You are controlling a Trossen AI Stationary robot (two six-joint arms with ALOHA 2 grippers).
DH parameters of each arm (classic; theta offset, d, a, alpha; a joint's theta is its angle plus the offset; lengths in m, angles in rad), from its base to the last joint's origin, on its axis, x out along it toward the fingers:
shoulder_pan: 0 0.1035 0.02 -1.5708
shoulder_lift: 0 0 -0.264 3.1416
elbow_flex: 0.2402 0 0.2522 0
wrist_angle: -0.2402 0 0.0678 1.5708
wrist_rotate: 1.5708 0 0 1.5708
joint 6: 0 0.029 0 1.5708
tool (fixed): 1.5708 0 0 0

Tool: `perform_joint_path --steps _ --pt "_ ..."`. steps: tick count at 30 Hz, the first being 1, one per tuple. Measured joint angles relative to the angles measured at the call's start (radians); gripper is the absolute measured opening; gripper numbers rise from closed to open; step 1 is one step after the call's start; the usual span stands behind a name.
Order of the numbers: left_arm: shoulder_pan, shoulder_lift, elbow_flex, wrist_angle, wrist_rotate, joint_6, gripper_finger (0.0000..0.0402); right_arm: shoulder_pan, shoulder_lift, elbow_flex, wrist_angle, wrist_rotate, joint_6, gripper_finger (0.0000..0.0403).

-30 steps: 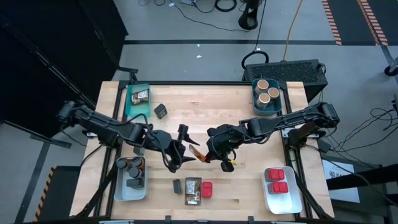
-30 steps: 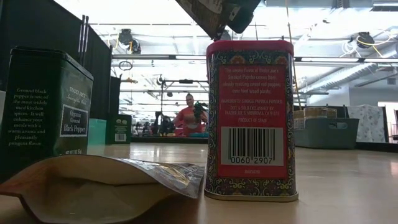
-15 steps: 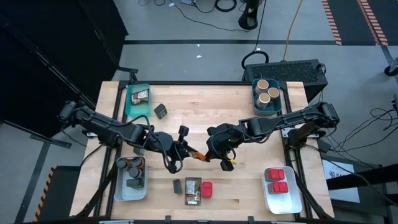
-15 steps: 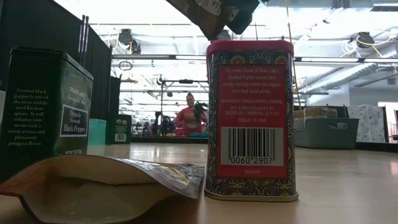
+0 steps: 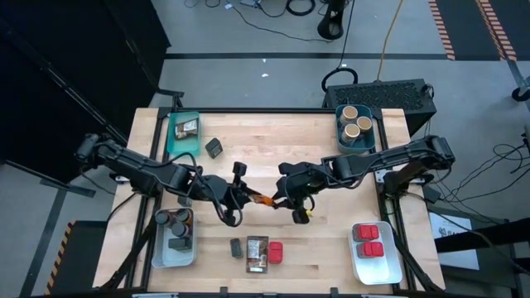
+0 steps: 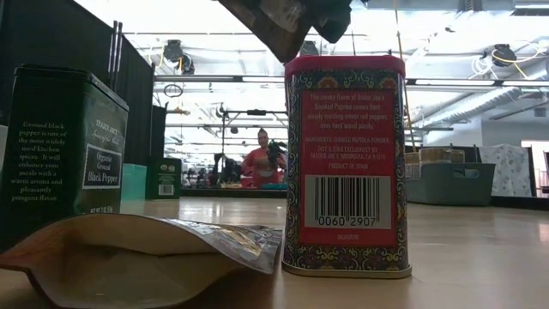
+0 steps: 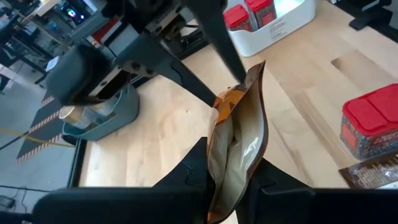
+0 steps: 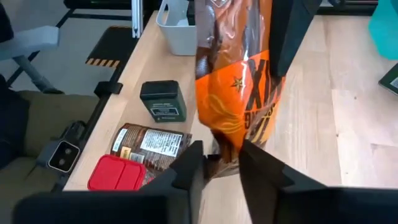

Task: Sort spices by type
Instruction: Put the right brown seasoning pack into the light green bin

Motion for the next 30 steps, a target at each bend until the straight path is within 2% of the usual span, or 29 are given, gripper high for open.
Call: perform_joint_path --steps 5,10,18,26,30 --pt "0.000 -0.021 0.000 -0.023 -0.018 -0.001 0.0038 0.000 -0.018 0.000 -0.001 0.002 0.019 0.0135" --pt "0.002 -0.039 -0.001 -0.088 -0.114 -0.030 0.0038 -0.007 -0.063 0.000 -0.031 0.024 0.031 0.0166" --pt "0.004 -0.050 -0.001 -0.249 -0.337 -0.142 0.0038 -0.008 -0.166 0.000 -0.137 0.225 0.077 0.0173" --pt "0.033 -0.065 -0.001 -0.372 -0.578 -0.262 0.0038 -0.008 -0.199 0.000 -0.198 0.260 0.080 0.0172" --pt "0.063 -0.091 -0.001 -0.428 -0.766 -0.316 0.0038 -0.008 -0.199 0.000 -0.201 0.262 0.064 0.0171"
